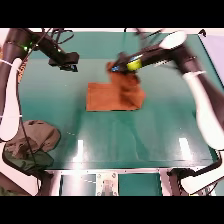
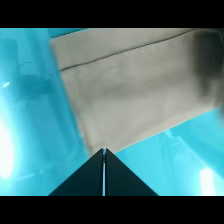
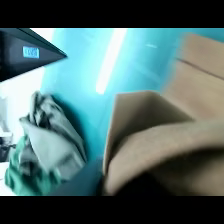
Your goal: Fold the shirts.
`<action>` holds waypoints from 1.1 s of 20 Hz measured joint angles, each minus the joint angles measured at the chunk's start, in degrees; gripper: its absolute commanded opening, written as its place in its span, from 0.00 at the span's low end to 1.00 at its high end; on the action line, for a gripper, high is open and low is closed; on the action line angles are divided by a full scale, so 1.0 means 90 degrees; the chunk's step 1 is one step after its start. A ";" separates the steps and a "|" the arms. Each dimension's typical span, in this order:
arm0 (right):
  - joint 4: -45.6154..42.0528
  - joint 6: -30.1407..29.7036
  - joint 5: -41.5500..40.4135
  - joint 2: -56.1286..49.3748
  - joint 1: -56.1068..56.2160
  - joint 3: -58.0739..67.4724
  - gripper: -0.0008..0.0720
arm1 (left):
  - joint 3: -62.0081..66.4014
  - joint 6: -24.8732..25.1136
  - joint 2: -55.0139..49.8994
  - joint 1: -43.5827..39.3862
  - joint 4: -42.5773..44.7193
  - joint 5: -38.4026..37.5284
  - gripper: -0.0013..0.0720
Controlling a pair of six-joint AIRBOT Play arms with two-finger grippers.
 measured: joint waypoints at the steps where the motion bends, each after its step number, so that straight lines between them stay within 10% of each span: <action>1: -0.0012 0.0015 -0.0646 -0.0248 0.0512 -0.0075 0.57 | -0.0058 0.0078 0.0024 0.0051 0.0046 -0.0024 0.05; 5: -0.0083 0.0277 -0.2098 -0.0840 0.1379 -0.0206 0.48 | -0.0216 0.0357 0.0075 0.0114 0.0226 -0.0180 0.05; 10: -0.0483 0.0503 -0.1188 -0.0491 0.0080 -0.0238 0.47 | -0.0265 0.0483 0.0087 0.0141 0.0457 -0.0287 0.05; 13: -0.1124 0.0544 -0.0175 -0.0155 -0.1231 -0.0347 0.79 | -0.0274 0.0508 0.0087 0.0148 0.0551 -0.0306 0.05; 22: -0.0682 -0.0272 0.0393 -0.0415 -0.3033 -0.2458 0.79 | -0.0274 0.0461 0.0087 0.0146 0.0614 -0.0187 0.05</action>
